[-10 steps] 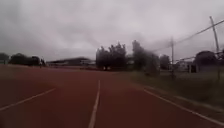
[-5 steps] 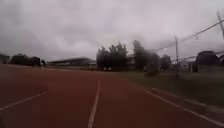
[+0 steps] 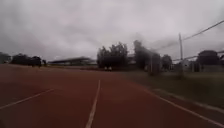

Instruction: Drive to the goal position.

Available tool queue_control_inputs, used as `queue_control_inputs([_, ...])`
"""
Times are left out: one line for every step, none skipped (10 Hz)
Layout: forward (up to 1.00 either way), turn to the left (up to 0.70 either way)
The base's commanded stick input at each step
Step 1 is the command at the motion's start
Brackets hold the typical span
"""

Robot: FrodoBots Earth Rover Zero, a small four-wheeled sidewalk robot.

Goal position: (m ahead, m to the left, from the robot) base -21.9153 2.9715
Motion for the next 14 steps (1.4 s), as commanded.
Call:
queue_control_inputs([0.70, 0.00])
queue_control_inputs([0.70, 0.00])
queue_control_inputs([0.70, 0.00])
queue_control_inputs([0.70, 0.00])
queue_control_inputs([0.70, 0.00])
queue_control_inputs([0.70, 0.00])
queue_control_inputs([0.70, 0.00])
queue_control_inputs([0.70, 0.00])
queue_control_inputs([0.70, 0.00])
queue_control_inputs([0.70, 0.00])
queue_control_inputs([0.70, 0.00])
queue_control_inputs([0.70, 0.00])
queue_control_inputs([0.70, 0.00])
queue_control_inputs([0.70, 0.00])
